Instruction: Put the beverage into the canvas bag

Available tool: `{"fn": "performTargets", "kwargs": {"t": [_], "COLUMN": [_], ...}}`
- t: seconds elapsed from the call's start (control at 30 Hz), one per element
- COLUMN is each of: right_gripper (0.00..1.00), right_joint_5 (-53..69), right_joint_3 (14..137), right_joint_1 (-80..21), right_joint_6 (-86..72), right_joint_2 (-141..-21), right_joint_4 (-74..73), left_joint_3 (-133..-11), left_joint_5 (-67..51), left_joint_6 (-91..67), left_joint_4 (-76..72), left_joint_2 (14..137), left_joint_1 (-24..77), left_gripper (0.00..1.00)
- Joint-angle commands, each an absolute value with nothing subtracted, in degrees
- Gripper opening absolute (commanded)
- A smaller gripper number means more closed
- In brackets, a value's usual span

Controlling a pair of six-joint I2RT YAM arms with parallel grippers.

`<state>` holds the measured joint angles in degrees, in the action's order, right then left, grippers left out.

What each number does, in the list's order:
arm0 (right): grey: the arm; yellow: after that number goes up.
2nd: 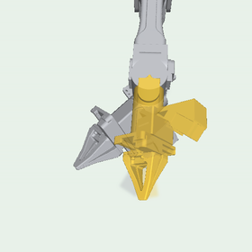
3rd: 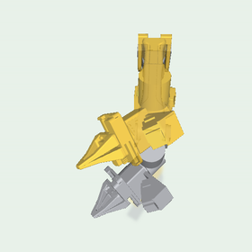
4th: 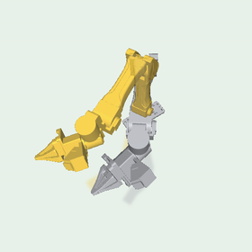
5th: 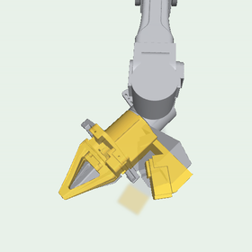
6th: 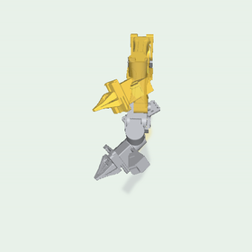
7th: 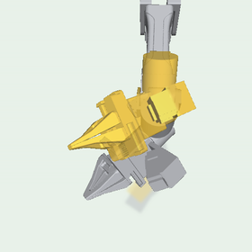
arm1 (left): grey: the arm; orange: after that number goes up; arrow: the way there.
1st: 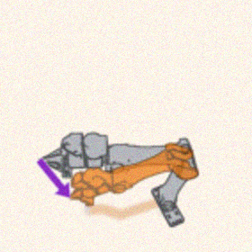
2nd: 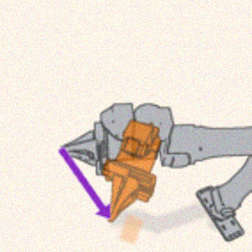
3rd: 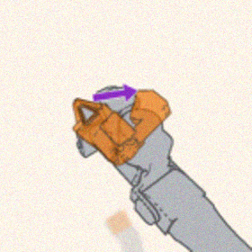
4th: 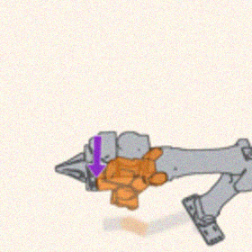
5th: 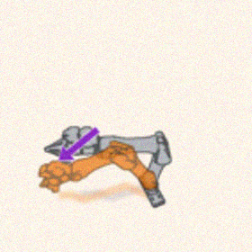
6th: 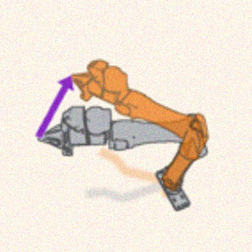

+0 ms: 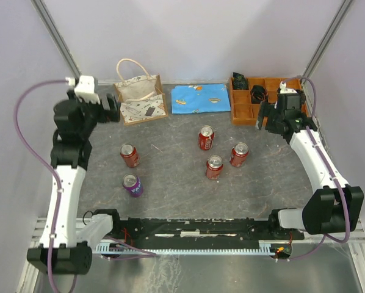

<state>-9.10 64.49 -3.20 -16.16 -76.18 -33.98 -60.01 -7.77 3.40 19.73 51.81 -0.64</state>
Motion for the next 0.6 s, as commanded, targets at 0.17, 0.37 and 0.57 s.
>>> {"fn": "performTargets", "kwargs": {"t": [0.17, 0.37, 0.57], "right_gripper": [0.99, 0.99, 0.99], "right_joint_5": [-4.5, -3.3, -4.0], "right_joint_3": [67.6, 66.5, 65.3], "right_joint_1": [-2.9, -2.9, -2.9], "right_joint_6": [-14.1, -14.0, -13.9], "right_joint_2": [-74.3, -72.4, -70.4], "right_joint_4": [-31.1, -31.6, -33.1], "left_joint_3": [-85.7, -94.5, -98.7], "left_joint_5": [-30.0, -39.0, -46.5], "left_joint_6": [6.3, 17.1, 22.1], "left_joint_4": [15.5, 20.8, 26.5], "left_joint_2": [79.1, 91.3, 96.3], "left_joint_1": [-0.5, 0.1, 0.1], "left_gripper": [0.92, 0.90, 0.89]}}
